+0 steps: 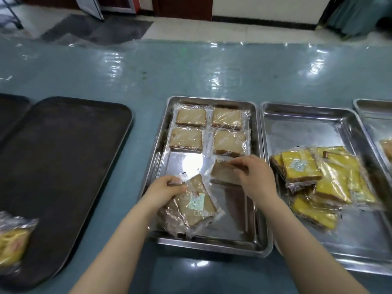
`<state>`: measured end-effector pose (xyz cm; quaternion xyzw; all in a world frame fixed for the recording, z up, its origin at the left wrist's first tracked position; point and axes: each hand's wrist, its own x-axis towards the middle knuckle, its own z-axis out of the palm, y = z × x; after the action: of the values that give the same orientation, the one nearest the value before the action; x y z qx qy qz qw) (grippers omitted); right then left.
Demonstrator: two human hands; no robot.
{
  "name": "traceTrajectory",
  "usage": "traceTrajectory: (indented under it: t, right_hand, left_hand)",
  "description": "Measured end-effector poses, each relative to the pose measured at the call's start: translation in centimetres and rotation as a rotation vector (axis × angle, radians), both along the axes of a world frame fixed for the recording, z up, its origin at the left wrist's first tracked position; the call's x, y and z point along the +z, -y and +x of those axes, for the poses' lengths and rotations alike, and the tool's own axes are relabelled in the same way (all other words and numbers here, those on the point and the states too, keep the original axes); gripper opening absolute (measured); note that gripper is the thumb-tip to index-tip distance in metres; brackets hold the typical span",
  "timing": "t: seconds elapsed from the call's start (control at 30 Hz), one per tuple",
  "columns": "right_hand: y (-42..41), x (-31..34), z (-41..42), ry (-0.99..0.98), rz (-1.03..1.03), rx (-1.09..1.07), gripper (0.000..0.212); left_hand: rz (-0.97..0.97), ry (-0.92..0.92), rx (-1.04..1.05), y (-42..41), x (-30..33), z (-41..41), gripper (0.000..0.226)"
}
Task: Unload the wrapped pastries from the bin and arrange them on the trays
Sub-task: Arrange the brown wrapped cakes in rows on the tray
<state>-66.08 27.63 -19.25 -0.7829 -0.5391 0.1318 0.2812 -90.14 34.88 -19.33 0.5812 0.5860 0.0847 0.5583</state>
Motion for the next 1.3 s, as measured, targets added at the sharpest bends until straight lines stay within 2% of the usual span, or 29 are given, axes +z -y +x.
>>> traceTrajectory:
  t: [0.13, 0.23, 0.37, 0.5, 0.7, 0.87, 0.97, 1.03, 1.13, 1.3]
  right_hand:
    - [-1.2, -0.2, 0.6, 0.101, -0.012, -0.021, 0.037]
    - [-1.9, -0.9, 0.8, 0.184, -0.18, 0.023, 0.052]
    - [0.1, -3.0, -0.9, 0.124, -0.236, 0.146, 0.034]
    - [2.9, -5.2, -2.9, 0.229, -0.169, 0.058, 0.018]
    - [1.7, -5.6, -2.5, 0.294, -0.278, 0.095, 0.05]
    - [1.2, -5.1, -5.1, 0.098, -0.237, 0.107, 0.051]
    - [0.5, -4.7, -6.9, -0.038, -0.366, 0.226, 0.062]
    - [0.3, -4.5, -7.6, -0.075, -0.378, 0.266, 0.05]
    - [0.8, -3.9, -7.4, -0.29, -0.325, 0.174, 0.019]
    - [2.4, -2.4, -5.3, -0.476, -0.27, -0.012, 0.023]
  left_hand:
    - [0.03, 0.059, 0.183, -0.2, -0.3, -1.1, 0.015]
    - [0.084, 0.074, 0.27, -0.8, -0.2, -1.7, 0.015]
    - [0.146, 0.123, 0.375, -1.7, 0.0, -2.4, 0.016]
    - [0.069, 0.198, 0.451, -2.3, -0.5, -2.8, 0.008]
    - [-0.077, 0.381, 0.627, -2.4, -0.4, -3.6, 0.011]
    - [-0.007, 0.507, 0.719, -2.6, 0.4, -4.8, 0.014]
    - [0.03, 0.555, 0.763, -2.6, 1.0, -5.4, 0.014]
    - [0.053, 0.588, 0.783, -2.5, 1.3, -5.9, 0.013]
    - [0.094, 0.655, 0.767, -2.4, 1.6, -6.3, 0.015]
    - [0.26, 0.665, 0.635, -3.3, 2.2, -5.1, 0.019]
